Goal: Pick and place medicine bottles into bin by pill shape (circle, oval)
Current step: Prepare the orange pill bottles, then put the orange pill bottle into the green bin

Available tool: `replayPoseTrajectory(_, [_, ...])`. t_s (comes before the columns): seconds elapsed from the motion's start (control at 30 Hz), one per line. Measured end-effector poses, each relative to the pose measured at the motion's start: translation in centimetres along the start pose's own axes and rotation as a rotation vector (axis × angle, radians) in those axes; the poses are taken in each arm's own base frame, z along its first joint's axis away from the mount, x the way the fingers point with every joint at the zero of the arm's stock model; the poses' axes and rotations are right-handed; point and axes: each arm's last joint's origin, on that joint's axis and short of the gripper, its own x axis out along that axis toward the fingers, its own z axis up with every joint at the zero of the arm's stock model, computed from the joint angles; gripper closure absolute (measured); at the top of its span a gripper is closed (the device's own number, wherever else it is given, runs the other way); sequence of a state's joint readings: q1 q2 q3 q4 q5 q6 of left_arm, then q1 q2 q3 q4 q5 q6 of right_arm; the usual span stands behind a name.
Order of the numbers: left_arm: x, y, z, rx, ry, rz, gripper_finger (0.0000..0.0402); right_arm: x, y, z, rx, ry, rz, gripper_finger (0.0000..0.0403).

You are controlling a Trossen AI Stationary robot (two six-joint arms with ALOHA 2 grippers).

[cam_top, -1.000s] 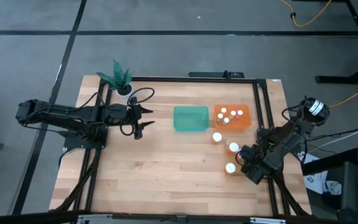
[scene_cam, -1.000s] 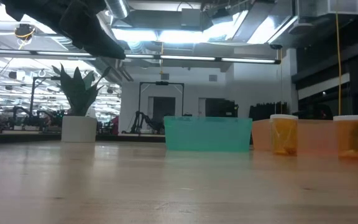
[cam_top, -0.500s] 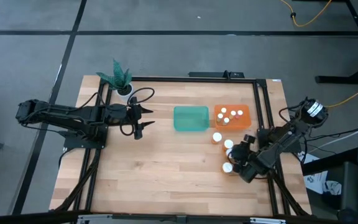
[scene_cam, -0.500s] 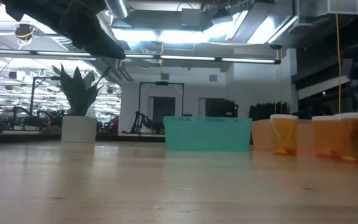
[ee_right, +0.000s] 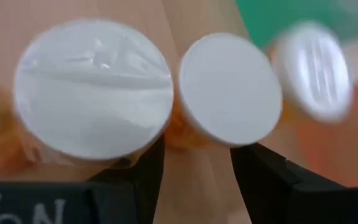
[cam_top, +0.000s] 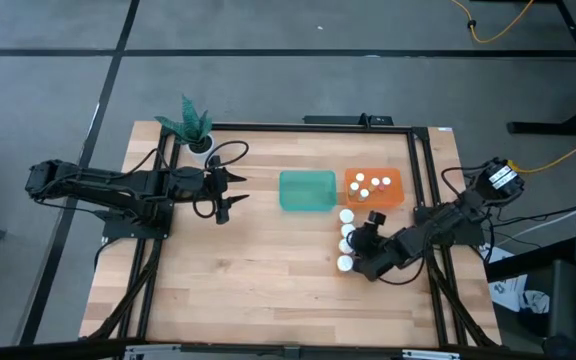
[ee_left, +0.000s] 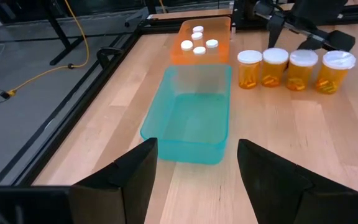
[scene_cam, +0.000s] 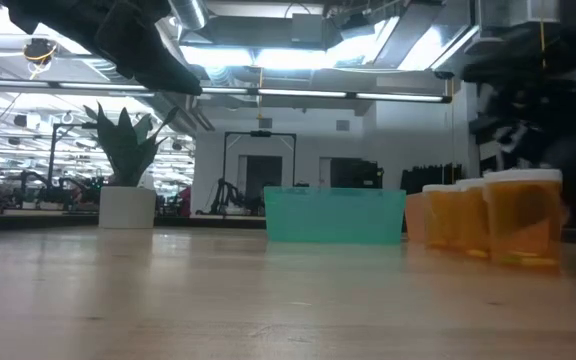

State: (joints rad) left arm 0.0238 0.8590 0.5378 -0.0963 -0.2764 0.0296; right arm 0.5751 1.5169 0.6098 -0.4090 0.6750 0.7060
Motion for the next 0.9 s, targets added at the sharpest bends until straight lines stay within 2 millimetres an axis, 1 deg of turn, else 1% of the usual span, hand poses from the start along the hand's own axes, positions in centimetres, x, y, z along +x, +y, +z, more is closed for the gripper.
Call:
replayPoseTrajectory(0.13, [0.0, 0.0, 0.0, 0.000, 0.000, 0.000, 0.0188, 0.7, -0.1, 1.5, -0.006, -0.067, 0.031, 0.0219])
replayPoseTrajectory(0.33, [0.0, 0.0, 0.0, 0.000, 0.000, 0.000, 0.0188, 1.8, -1.0, 3.3, 0.004, -0.124, 0.043, 0.0218])
replayPoseTrajectory(0.57, [0.0, 0.0, 0.0, 0.000, 0.001, 0.000, 0.0188, 2.2, -1.3, 5.0, 0.025, -0.225, 0.062, 0.0218])
replayPoseTrajectory(0.67, [0.0, 0.0, 0.0, 0.000, 0.000, 0.000, 0.0188, 1.8, -1.1, 5.8, 0.019, -0.237, 0.064, 0.0218])
replayPoseTrajectory(0.77, [0.0, 0.0, 0.0, -0.001, 0.001, 0.000, 0.0188, 0.8, -1.1, 7.3, 0.010, -0.232, 0.053, 0.0218])
replayPoseTrajectory(0.9, [0.2, -0.1, 0.3, -0.008, -0.026, 0.000, 0.0188, -1.7, -1.7, 9.7, -0.033, -0.206, 0.031, 0.0218])
